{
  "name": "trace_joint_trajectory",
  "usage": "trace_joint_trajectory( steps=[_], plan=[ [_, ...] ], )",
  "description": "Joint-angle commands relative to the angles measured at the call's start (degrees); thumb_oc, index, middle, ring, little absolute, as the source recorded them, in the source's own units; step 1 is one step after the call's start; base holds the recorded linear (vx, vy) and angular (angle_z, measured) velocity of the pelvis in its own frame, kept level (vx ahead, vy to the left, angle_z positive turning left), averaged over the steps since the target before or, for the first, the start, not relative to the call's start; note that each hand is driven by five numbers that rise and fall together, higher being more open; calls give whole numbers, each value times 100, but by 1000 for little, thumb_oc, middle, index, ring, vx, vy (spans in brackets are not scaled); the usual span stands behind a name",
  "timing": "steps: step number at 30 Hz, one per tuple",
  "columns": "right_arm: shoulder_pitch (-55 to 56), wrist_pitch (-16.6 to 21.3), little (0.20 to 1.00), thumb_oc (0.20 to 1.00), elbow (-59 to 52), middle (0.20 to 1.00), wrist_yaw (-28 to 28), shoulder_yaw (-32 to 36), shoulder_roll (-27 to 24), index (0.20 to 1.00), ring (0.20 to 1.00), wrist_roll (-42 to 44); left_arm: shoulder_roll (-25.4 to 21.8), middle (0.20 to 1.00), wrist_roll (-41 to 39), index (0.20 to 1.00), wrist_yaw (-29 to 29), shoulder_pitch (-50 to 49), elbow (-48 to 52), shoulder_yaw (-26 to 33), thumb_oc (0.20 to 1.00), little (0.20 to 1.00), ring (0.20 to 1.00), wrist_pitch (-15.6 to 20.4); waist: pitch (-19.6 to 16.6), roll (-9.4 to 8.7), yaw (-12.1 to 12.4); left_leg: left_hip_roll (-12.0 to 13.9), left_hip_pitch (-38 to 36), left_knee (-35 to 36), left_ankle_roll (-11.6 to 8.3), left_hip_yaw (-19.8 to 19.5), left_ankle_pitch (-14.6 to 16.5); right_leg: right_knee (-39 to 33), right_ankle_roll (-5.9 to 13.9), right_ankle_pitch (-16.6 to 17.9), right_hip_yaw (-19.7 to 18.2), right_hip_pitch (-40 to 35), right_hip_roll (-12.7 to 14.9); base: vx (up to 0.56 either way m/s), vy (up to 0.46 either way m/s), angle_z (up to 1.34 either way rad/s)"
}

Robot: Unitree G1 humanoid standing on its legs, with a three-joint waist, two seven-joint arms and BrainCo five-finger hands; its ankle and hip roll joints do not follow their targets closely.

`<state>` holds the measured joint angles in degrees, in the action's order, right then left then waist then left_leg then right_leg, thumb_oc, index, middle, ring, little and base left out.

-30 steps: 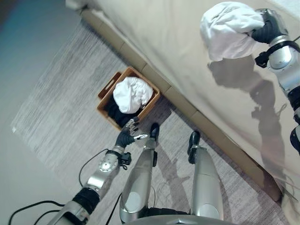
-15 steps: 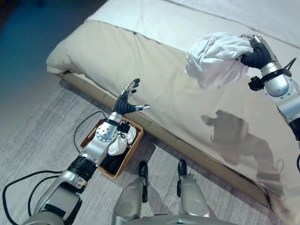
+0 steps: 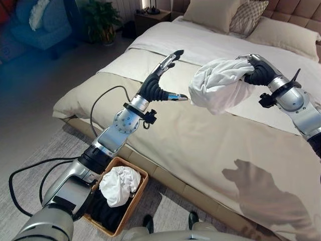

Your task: Pick up clothes into the bucket

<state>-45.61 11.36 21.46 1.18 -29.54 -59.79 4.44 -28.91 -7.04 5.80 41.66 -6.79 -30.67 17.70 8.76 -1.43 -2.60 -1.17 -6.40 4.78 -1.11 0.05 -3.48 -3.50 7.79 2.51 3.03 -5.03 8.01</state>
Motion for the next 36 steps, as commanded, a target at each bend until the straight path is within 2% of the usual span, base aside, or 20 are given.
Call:
trace_joint_trajectory(
  steps=[1,12,28,36],
  plan=[
    [109,159,200,200,-434,200,47,25,-249,200,200,89,105,1000,438,1000,90,380,-166,-268,1000,1000,1000,104,-615,-164,65,-7,233,-448,-72,-62,680,523,162,-79,146,381,89,0,0,0],
    [297,269,200,200,-959,200,157,352,235,200,200,503,481,1000,972,1000,24,551,-478,-508,1000,1000,1000,-17,-761,-157,36,26,179,-416,-75,-86,623,422,125,-38,124,294,71,1,-5,0],
    [613,324,200,200,-1070,200,-15,1015,675,200,200,654,584,1000,1121,1000,-174,270,-648,-509,1000,1000,1000,-108,-772,-156,31,36,133,-414,-48,-115,650,381,118,-66,129,226,60,0,0,0],
    [1319,302,200,200,-692,200,-74,1781,1149,200,200,1535,522,1000,1088,1000,-114,2,-589,-270,1000,1000,1000,-166,-733,-161,26,21,141,-424,-25,-137,655,395,109,-66,121,224,72,0,0,0]
  ],
)
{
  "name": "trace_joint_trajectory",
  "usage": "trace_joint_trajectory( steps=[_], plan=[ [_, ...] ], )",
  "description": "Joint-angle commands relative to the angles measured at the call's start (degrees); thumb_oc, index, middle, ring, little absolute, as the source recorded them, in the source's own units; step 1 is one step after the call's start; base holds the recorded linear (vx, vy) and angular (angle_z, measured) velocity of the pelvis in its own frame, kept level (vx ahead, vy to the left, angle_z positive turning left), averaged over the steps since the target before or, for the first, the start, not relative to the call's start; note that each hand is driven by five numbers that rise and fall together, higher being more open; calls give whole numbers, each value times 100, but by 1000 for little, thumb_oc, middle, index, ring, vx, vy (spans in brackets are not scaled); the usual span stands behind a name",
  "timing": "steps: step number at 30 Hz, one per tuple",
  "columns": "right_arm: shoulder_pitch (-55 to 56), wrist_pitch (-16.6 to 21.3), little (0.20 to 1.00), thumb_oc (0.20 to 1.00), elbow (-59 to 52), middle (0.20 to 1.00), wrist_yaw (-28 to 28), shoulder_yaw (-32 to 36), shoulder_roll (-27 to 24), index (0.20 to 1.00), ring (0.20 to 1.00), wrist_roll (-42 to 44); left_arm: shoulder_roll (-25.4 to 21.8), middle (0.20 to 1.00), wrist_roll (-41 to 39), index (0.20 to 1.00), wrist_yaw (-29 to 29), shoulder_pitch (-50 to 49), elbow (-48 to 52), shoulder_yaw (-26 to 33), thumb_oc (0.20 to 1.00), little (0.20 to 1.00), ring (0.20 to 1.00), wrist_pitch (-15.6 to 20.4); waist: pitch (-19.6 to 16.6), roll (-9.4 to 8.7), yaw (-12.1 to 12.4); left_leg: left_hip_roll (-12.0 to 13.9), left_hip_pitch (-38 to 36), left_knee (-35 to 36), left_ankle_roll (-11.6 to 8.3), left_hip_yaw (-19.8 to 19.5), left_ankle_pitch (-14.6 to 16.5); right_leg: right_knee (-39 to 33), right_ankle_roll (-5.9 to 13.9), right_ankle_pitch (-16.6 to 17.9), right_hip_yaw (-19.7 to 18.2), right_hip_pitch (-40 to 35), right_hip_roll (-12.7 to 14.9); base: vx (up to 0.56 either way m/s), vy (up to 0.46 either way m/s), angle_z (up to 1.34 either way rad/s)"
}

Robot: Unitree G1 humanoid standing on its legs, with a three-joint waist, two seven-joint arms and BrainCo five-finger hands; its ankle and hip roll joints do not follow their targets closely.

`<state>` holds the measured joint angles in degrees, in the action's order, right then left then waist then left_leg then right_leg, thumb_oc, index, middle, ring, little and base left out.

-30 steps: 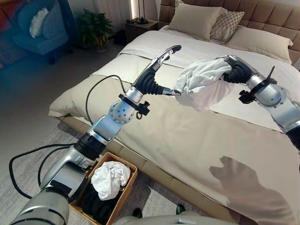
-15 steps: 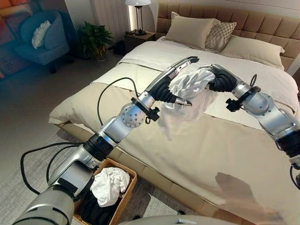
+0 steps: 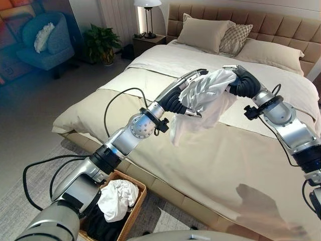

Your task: Pick up clothes into the bucket

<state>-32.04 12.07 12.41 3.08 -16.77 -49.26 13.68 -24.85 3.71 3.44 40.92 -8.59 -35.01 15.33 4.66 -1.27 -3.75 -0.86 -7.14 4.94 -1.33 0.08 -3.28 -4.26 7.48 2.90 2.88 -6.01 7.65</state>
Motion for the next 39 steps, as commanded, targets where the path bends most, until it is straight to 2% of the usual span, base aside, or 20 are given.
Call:
trace_joint_trajectory(
  steps=[1,8,21,26,39],
  plan=[
    [-28,231,200,200,208,200,-262,511,97,200,200,610,114,1000,12,1000,121,73,-405,161,1000,1000,1000,68,-324,-181,142,-10,215,-439,-2,-141,636,471,140,-106,137,320,108,0,0,0],
    [463,232,200,200,201,200,-208,837,365,200,200,923,113,1000,-9,1000,154,-52,-317,327,1000,1000,1000,43,-313,-183,122,-26,211,-457,7,-151,652,489,139,-118,128,313,124,0,0,0],
    [1044,229,200,200,-675,200,321,894,822,200,200,1798,286,1000,-1,1000,55,-45,-288,339,1000,1000,1000,-16,-278,-188,60,-37,240,-469,30,-156,643,501,132,-137,124,338,124,0,0,0],
    [1103,285,200,200,-866,200,200,991,1270,200,200,2162,371,1000,-48,1000,68,-61,-304,328,1000,1000,1000,-56,-262,-183,43,-38,247,-490,47,-140,659,500,132,-142,116,339,141,0,0,0],
    [925,485,200,200,-979,200,-272,1289,1619,200,200,2162,474,1000,-5,1000,103,-183,-333,325,1000,1000,1000,-100,-281,-186,42,-48,245,-502,73,-144,681,501,127,-165,100,327,134,0,0,0]
  ],
)
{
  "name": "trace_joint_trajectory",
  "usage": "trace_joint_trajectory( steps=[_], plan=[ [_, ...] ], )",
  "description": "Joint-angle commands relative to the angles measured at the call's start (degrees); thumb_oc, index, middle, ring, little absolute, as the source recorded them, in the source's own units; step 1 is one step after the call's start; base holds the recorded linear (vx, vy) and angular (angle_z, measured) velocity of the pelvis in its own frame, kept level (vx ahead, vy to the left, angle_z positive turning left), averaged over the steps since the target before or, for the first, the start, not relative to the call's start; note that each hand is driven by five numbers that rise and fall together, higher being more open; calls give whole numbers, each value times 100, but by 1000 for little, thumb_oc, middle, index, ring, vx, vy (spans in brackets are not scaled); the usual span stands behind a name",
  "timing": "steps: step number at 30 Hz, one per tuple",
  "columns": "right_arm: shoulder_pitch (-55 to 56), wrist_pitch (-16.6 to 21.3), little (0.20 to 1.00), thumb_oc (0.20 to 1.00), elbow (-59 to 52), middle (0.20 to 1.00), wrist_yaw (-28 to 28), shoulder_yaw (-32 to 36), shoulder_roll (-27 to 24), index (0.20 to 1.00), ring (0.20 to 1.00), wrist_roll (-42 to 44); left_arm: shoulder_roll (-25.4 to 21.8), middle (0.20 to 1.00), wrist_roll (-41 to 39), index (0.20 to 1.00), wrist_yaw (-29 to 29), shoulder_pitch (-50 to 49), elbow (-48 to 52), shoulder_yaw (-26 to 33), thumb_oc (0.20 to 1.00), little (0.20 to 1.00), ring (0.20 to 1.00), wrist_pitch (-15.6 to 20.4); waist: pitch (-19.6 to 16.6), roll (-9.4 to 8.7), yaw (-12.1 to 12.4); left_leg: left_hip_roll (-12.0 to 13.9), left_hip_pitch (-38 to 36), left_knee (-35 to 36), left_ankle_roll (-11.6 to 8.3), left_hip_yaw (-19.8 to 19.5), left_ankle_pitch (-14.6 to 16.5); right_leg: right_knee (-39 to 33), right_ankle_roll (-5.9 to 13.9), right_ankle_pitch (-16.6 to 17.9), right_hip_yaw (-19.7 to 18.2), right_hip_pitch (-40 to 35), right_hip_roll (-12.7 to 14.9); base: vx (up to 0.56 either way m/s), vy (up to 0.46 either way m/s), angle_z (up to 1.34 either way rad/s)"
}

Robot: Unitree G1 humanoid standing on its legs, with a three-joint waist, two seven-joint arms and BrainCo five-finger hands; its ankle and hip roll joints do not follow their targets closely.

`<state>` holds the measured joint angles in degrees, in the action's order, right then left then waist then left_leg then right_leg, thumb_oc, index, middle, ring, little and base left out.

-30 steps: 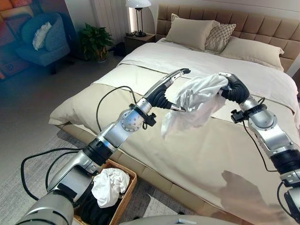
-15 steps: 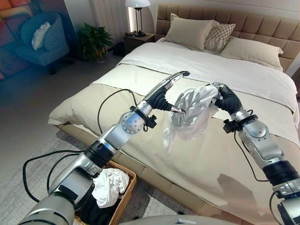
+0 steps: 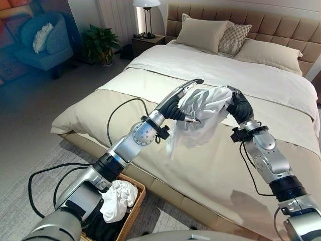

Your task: Pick up clothes into the bucket

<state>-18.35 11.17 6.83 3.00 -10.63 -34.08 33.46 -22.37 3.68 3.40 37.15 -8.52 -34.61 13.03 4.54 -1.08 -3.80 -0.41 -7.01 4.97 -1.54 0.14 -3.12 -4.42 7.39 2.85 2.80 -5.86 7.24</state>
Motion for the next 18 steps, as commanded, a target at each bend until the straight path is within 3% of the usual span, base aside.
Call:
trace_joint_trajectory(
  steps=[1,18],
  plan=[
    [-473,596,200,200,-400,200,-320,696,116,200,200,177,232,1000,-3,1000,113,203,-339,284,1000,1000,1000,130,-268,-207,49,-95,230,-511,94,-151,667,523,136,-162,114,310,175,0,0,0],
    [-650,751,200,200,-548,200,-551,721,463,200,200,301,346,1000,8,1000,197,162,-382,306,1000,1000,1000,112,-252,-193,30,-138,213,-569,133,-110,729,573,148,-165,33,331,209,0,1,0]
  ],
)
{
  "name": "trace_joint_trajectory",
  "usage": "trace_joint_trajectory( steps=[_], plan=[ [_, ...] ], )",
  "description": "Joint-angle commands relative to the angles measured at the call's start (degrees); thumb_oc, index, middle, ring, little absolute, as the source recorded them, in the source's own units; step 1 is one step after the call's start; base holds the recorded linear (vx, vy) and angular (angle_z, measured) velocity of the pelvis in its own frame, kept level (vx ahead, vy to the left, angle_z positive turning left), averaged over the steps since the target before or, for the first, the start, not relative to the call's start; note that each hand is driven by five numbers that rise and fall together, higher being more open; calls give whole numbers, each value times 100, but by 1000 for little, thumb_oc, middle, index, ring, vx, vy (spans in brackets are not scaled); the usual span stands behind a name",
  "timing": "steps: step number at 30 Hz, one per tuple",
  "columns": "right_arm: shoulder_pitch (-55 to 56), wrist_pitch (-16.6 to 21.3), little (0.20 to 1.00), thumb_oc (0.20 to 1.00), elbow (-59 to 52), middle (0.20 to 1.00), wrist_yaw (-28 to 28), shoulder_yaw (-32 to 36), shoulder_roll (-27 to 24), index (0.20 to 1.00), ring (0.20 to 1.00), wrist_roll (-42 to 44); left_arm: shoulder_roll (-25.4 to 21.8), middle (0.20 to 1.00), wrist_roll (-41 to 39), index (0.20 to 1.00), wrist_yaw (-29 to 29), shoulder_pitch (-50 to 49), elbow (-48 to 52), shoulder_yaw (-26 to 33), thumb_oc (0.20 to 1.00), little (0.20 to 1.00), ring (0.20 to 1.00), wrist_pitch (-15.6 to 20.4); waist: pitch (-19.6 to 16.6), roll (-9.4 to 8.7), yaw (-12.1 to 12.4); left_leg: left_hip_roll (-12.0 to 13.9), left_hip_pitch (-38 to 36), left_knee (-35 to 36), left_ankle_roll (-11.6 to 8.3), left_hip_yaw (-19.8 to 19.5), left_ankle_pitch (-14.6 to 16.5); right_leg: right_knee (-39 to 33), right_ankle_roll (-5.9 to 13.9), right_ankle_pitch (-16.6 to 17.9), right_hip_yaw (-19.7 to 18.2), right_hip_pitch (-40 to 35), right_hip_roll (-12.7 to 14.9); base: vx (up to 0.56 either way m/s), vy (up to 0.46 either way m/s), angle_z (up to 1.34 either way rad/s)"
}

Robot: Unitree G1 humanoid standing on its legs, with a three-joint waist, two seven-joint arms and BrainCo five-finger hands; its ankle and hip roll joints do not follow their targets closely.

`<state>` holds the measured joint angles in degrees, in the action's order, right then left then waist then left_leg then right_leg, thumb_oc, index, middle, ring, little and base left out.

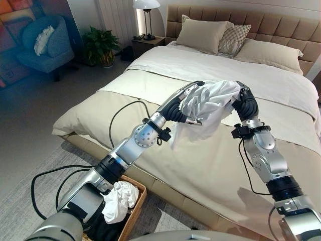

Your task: Pick up clothes into the bucket

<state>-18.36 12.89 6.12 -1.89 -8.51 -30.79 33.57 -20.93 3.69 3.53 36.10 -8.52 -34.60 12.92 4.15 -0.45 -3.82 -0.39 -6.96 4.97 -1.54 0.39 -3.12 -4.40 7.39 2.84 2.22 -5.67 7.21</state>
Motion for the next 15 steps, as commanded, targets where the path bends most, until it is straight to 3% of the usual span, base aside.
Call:
trace_joint_trajectory(
  steps=[1,15],
  plan=[
    [-615,579,200,200,-614,200,-22,496,195,200,200,358,216,1000,14,1000,188,248,-381,319,1000,1000,1000,109,-205,-254,21,-146,213,-579,140,-126,734,584,152,-167,84,322,215,13,11,-4],
    [-449,560,200,200,-1482,200,338,324,337,200,200,929,317,1000,169,1000,277,365,-653,367,1000,1000,1000,49,-129,-260,-49,-181,258,-622,152,-67,756,650,156,-164,34,408,241,2,2,-1]
  ],
)
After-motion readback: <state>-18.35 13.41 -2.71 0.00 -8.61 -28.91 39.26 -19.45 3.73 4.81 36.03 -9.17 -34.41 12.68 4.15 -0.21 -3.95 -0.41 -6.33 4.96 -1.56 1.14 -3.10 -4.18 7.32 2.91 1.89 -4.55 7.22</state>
